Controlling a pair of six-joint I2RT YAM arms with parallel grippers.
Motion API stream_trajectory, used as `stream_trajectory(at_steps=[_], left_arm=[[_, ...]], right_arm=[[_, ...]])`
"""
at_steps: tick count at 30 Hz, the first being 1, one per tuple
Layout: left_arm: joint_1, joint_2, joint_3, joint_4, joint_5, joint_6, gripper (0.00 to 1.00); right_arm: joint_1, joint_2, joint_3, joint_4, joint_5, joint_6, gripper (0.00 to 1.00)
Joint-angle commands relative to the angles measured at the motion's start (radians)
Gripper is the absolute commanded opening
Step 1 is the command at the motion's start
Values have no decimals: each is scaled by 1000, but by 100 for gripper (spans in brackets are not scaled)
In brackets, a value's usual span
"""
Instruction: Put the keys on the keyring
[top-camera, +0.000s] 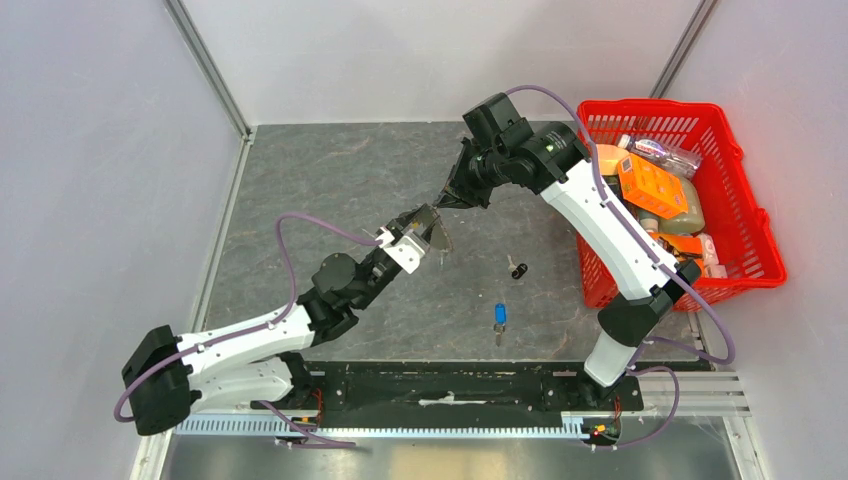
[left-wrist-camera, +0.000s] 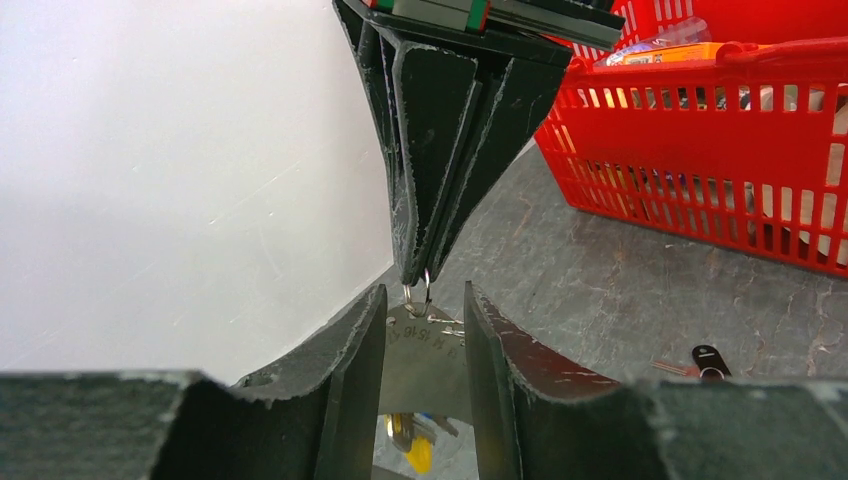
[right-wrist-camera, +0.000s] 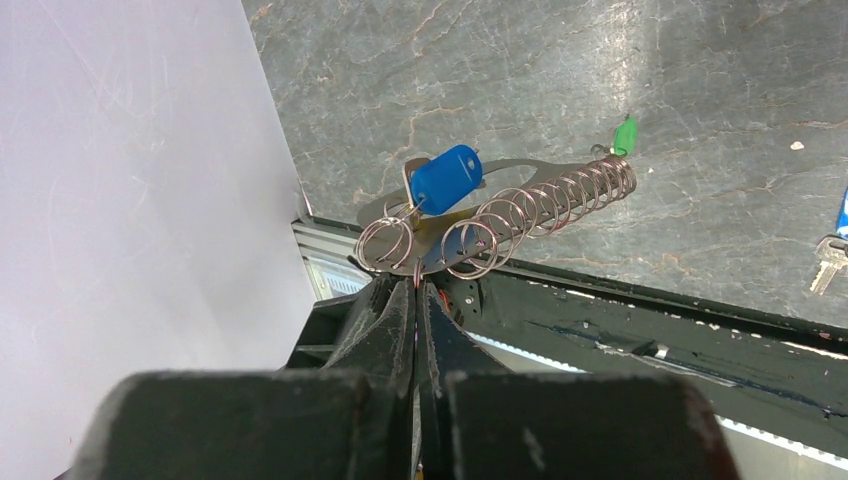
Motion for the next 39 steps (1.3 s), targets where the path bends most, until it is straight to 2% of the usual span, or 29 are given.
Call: stream_trajectory(at_steps=[1,9,13,19,22,34,37,39], left_arm=[[-4,29,16,73,-18,37,41],[-4,47,22,92,-26,43,37],[-4,54,26,101,-39,48,27],[-3,79,33,126,-56,65,17],[-4,86,39,138,-64,69,2],[-4,-19,40,61,-49,15,2],[-4,-34,37,54,-52,9,2],[-4,-45,33,53,-51,2,2]], right_arm=[[0,-5,48,12,-18,1,0],[1,-8,46,12,-23,1,0],[1,-10,43,14,-27,1,0],[1,-23,20,22,-31,2,0],[2,-29,10,24,-36,2,0],[1,-94,-68,73,-56,-6,0],[1,-112,-81,73,-58,-13,13],[1,-125,-93,72,-56,-17,16]])
